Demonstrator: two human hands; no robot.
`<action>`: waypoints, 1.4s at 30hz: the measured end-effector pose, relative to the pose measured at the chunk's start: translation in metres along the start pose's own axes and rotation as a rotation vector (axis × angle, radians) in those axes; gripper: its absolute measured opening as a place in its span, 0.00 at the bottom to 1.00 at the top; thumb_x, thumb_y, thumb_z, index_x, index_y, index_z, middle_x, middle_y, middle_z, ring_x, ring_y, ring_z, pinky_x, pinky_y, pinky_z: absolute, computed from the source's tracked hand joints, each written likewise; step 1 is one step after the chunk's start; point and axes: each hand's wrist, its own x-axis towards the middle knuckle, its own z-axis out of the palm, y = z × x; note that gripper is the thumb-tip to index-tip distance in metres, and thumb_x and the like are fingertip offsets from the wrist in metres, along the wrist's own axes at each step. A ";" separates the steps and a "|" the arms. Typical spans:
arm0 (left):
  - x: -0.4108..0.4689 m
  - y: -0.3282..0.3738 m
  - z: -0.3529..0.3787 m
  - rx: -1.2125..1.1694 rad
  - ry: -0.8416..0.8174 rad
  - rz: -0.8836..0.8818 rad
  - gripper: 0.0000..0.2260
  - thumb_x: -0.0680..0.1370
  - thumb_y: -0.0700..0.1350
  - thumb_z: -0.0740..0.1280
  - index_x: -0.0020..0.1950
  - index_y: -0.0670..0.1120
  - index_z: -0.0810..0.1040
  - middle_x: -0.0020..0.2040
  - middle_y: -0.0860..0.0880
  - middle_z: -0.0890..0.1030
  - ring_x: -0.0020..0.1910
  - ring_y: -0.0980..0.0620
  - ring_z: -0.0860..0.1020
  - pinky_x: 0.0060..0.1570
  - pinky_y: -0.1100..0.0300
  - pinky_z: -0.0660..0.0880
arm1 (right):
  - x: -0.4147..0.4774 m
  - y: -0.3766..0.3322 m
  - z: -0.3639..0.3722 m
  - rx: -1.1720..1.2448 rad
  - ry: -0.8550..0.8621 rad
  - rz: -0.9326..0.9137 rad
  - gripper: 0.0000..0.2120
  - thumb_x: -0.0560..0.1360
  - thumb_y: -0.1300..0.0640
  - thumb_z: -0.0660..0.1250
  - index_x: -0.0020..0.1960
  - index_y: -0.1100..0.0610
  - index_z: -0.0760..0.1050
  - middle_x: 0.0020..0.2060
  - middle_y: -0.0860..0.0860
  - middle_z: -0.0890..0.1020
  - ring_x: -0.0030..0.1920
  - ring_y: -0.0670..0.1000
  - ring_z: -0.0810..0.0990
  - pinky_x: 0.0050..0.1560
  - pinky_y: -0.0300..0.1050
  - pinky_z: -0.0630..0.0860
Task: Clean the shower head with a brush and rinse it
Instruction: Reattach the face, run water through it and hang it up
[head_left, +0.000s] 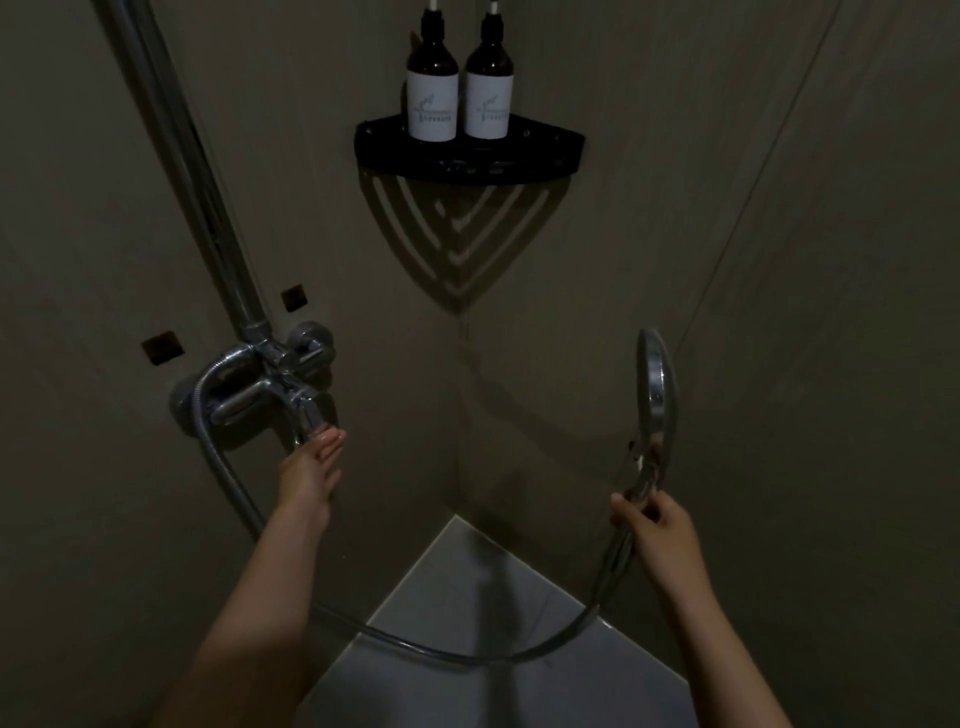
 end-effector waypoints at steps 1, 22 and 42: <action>0.001 0.000 -0.002 0.038 -0.010 -0.007 0.17 0.81 0.42 0.54 0.69 0.44 0.70 0.67 0.45 0.74 0.69 0.49 0.70 0.68 0.54 0.62 | 0.001 0.000 0.002 0.004 0.001 -0.008 0.08 0.76 0.58 0.66 0.48 0.63 0.77 0.41 0.57 0.81 0.45 0.56 0.79 0.50 0.51 0.74; 0.014 -0.015 -0.010 0.126 -0.001 -0.077 0.16 0.77 0.40 0.61 0.65 0.47 0.75 0.67 0.48 0.76 0.68 0.49 0.71 0.56 0.57 0.66 | 0.014 -0.006 0.015 0.035 -0.051 -0.020 0.05 0.75 0.58 0.67 0.41 0.54 0.75 0.38 0.53 0.80 0.45 0.55 0.80 0.51 0.50 0.74; -0.093 -0.062 0.098 0.580 -0.726 -0.074 0.30 0.74 0.34 0.69 0.73 0.41 0.60 0.72 0.42 0.66 0.72 0.47 0.65 0.65 0.60 0.65 | 0.005 -0.011 0.031 0.145 -0.221 -0.050 0.02 0.76 0.63 0.66 0.48 0.61 0.75 0.40 0.55 0.79 0.42 0.50 0.77 0.42 0.37 0.72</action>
